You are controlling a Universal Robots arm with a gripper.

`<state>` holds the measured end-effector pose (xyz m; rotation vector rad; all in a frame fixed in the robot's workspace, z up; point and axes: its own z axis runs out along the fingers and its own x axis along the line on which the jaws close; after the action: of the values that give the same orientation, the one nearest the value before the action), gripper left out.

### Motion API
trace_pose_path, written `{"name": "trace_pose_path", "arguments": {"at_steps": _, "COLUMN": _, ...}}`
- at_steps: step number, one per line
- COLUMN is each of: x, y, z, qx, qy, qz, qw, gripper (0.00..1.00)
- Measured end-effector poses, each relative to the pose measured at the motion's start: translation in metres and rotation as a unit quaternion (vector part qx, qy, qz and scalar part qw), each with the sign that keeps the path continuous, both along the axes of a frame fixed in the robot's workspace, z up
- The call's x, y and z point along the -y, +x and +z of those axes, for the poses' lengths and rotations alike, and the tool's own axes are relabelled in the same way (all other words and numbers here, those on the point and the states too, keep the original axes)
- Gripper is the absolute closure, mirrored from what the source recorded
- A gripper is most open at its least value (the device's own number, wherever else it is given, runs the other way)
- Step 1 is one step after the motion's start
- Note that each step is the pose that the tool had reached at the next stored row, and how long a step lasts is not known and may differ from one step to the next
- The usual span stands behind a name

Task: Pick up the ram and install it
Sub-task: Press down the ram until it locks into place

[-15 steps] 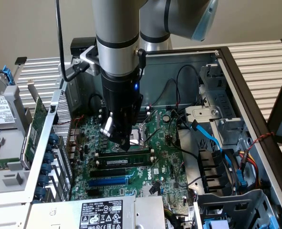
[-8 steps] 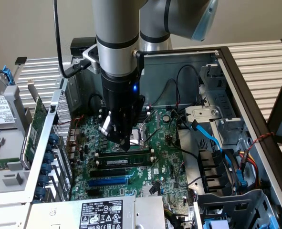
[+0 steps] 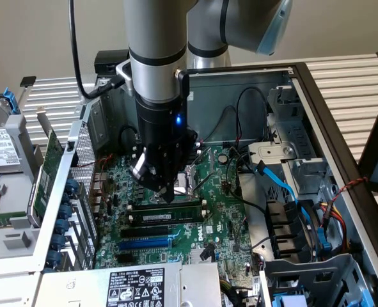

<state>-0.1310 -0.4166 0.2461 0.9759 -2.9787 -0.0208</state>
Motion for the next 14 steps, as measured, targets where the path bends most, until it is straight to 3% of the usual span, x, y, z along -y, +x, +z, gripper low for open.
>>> {"name": "trace_pose_path", "arguments": {"at_steps": 7, "x": 0.0000, "y": 0.0000, "z": 0.0000, "qx": 0.0000, "qy": -0.0001, "qz": -0.048, "qw": 0.9989, "gripper": 0.89}}
{"name": "trace_pose_path", "arguments": {"at_steps": 14, "x": 0.0000, "y": 0.0000, "z": 0.0000, "qx": 0.0000, "qy": -0.0002, "qz": -0.096, "qw": 0.9954, "gripper": 0.89}}
